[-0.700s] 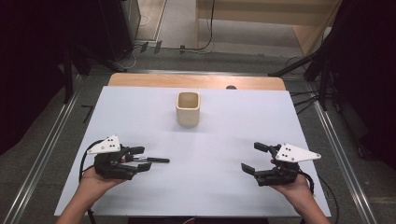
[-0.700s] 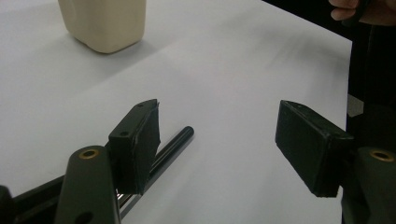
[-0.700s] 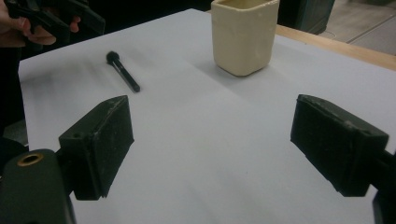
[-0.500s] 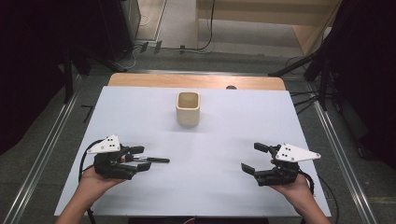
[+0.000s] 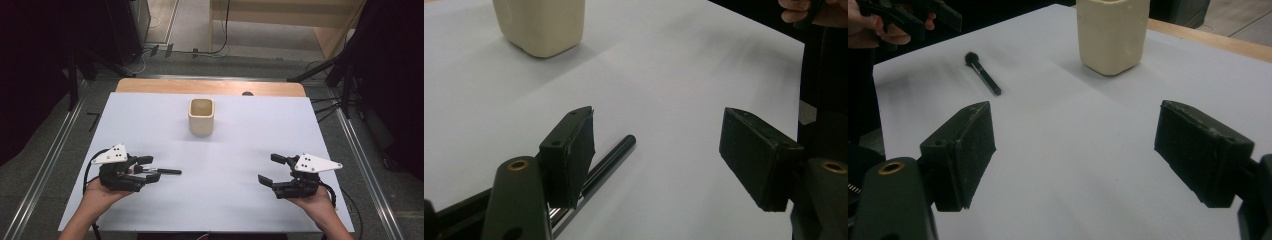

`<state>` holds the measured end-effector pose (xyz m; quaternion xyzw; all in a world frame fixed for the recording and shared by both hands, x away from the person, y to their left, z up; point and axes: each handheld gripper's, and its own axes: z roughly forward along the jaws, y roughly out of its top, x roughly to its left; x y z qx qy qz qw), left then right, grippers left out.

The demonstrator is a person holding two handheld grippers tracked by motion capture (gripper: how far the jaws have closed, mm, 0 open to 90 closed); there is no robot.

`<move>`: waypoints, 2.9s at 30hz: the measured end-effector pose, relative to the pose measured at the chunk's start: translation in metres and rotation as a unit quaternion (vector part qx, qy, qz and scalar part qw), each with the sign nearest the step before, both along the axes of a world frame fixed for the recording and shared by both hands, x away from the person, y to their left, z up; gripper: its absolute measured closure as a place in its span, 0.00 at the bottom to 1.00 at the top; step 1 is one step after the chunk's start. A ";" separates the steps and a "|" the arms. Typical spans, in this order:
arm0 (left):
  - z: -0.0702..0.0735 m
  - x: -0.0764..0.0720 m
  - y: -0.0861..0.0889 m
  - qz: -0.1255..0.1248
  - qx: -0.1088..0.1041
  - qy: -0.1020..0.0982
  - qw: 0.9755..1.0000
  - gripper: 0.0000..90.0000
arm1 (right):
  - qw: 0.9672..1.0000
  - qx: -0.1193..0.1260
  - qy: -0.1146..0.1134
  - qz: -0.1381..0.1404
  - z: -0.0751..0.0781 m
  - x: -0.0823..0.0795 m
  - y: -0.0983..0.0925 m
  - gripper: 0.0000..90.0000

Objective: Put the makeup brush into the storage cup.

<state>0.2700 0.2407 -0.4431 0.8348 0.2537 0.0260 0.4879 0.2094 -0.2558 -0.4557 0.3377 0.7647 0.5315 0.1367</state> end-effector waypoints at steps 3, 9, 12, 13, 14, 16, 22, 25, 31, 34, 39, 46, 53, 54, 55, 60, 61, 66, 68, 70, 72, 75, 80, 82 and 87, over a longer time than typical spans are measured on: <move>0.000 -0.001 -0.001 0.000 -0.001 0.000 1.000 0.34 | 1.000 -0.002 -0.003 -0.004 0.000 0.000 -0.001 0.20; 0.000 0.000 -0.001 0.000 0.002 0.000 1.000 0.34 | 1.000 -0.003 -0.004 -0.001 0.000 0.001 -0.002 0.23; 0.000 0.000 -0.001 0.001 0.000 0.000 1.000 0.34 | 1.000 -0.004 -0.003 0.000 0.000 0.001 -0.002 0.23; 0.001 0.000 -0.001 0.000 0.000 0.001 1.000 0.34 | 1.000 -0.004 -0.003 0.000 0.000 0.001 -0.002 0.23; 0.001 0.000 -0.001 0.000 0.000 0.001 1.000 0.34 | 1.000 -0.004 -0.003 0.000 0.000 0.001 -0.002 0.23; 0.001 0.000 -0.001 0.000 0.001 0.001 1.000 0.34 | 1.000 -0.004 -0.002 0.001 0.000 0.001 -0.002 0.23; 0.001 -0.001 -0.001 0.001 0.000 0.002 1.000 0.34 | 1.000 -0.009 -0.001 0.001 -0.001 0.001 -0.001 0.23; 0.001 0.000 -0.001 0.001 0.000 0.001 1.000 0.34 | 1.000 -0.012 0.000 0.004 -0.001 0.001 -0.001 0.23; 0.001 0.000 -0.001 0.002 0.001 0.001 1.000 0.33 | 1.000 -0.015 0.001 0.006 -0.002 0.001 0.000 0.23; 0.001 0.000 0.000 0.003 0.003 0.000 1.000 0.33 | 1.000 -0.016 0.002 0.006 -0.002 0.001 0.000 0.23; 0.001 0.000 0.000 0.005 0.004 -0.001 1.000 0.33 | 1.000 -0.016 0.003 0.006 -0.002 0.001 0.000 0.23; 0.002 0.000 0.001 0.011 0.000 -0.004 1.000 0.33 | 1.000 -0.019 0.002 0.005 -0.003 0.002 0.000 0.23; 0.003 0.000 0.001 0.024 -0.004 -0.008 1.000 0.33 | 1.000 -0.022 0.003 0.001 -0.003 0.002 -0.001 0.23; 0.003 0.000 0.001 0.024 -0.004 -0.008 1.000 0.33 | 1.000 -0.022 0.002 0.000 -0.003 0.002 -0.001 0.23; 0.004 0.000 0.002 0.028 -0.006 -0.009 1.000 0.32 | 1.000 -0.023 0.002 -0.001 -0.003 0.002 -0.001 0.23; 0.003 0.002 0.002 0.040 -0.005 -0.006 0.999 0.32 | 1.000 -0.022 0.001 0.001 -0.003 0.002 -0.001 0.24; 0.003 0.003 0.002 0.040 -0.006 -0.005 0.999 0.32 | 1.000 -0.022 0.002 0.001 -0.003 0.002 -0.001 0.24; 0.002 0.006 -0.001 0.038 -0.003 -0.004 0.999 0.32 | 1.000 -0.022 0.003 0.001 -0.003 0.002 -0.002 0.24; 0.001 0.007 -0.002 0.038 -0.001 -0.004 0.999 0.32 | 1.000 -0.022 0.003 0.001 -0.003 0.002 -0.002 0.24; 0.002 0.007 -0.002 0.041 -0.002 -0.004 0.999 0.32 | 1.000 -0.025 0.002 0.001 -0.003 0.002 -0.001 0.24; 0.002 0.008 -0.002 0.043 -0.004 -0.011 0.999 0.32 | 1.000 -0.027 0.002 0.003 -0.004 0.002 0.000 0.24; 0.002 0.010 -0.003 0.048 -0.005 -0.015 0.999 0.32 | 1.000 -0.028 0.004 0.003 -0.004 0.003 0.000 0.24; 0.002 0.015 -0.006 0.050 -0.005 -0.015 0.999 0.32 | 1.000 -0.029 0.006 0.003 -0.005 0.003 -0.001 0.24; 0.002 0.018 -0.007 0.050 -0.007 -0.016 0.999 0.32 | 1.000 -0.030 0.007 0.002 -0.005 0.003 -0.001 0.24; 0.004 0.024 -0.011 0.052 -0.014 -0.017 0.998 0.32 | 1.000 -0.030 0.008 0.002 -0.005 0.003 -0.001 0.24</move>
